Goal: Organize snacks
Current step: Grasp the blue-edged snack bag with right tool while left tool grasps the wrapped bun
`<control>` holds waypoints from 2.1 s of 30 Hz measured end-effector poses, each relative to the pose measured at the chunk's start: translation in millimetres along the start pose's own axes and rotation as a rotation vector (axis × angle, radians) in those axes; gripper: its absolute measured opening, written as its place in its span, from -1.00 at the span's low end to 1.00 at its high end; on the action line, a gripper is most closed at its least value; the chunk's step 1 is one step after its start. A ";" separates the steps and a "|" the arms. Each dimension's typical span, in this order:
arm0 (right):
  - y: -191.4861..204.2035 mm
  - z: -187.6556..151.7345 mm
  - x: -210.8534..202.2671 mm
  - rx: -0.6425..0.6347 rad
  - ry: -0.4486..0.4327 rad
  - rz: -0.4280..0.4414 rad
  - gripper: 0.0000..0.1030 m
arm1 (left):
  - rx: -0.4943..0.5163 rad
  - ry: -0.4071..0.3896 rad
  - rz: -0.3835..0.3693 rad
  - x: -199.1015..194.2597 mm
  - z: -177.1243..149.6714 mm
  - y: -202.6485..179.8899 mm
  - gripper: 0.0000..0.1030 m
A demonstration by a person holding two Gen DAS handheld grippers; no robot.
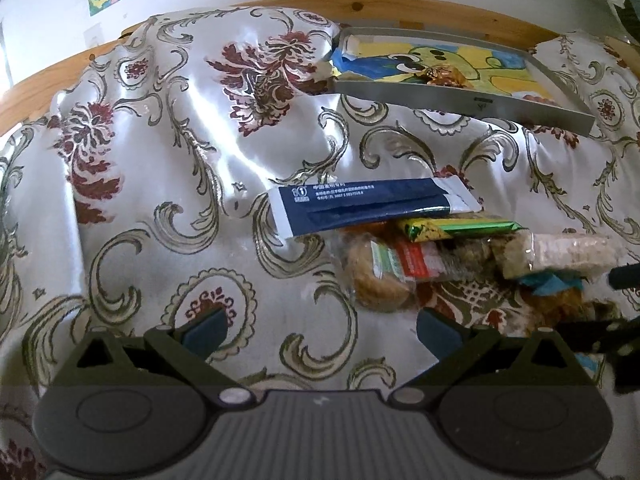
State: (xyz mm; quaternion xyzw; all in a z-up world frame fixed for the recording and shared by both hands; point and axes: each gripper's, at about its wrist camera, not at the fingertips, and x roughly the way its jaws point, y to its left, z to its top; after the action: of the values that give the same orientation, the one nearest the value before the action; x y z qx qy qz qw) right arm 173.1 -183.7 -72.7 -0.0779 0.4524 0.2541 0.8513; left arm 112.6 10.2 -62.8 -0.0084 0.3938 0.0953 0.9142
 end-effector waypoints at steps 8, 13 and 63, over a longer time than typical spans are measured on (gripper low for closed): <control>4.4 -1.3 18.0 0.008 0.011 0.010 0.99 | 0.039 -0.002 -0.040 15.4 8.4 -5.3 0.99; 4.2 -1.4 22.6 0.004 -0.012 -0.016 0.89 | 0.052 0.005 -0.056 25.9 14.5 -10.2 0.99; 19.0 -2.7 5.3 -0.045 -0.048 0.106 0.27 | 0.141 0.080 -0.183 4.7 7.6 -21.4 -0.02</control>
State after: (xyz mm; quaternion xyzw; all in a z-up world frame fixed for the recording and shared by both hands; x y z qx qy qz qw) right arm 164.0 -166.4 -76.7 -0.0671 0.4294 0.3108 0.8453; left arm 125.1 -9.3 -62.3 0.0162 0.4334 -0.0169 0.9009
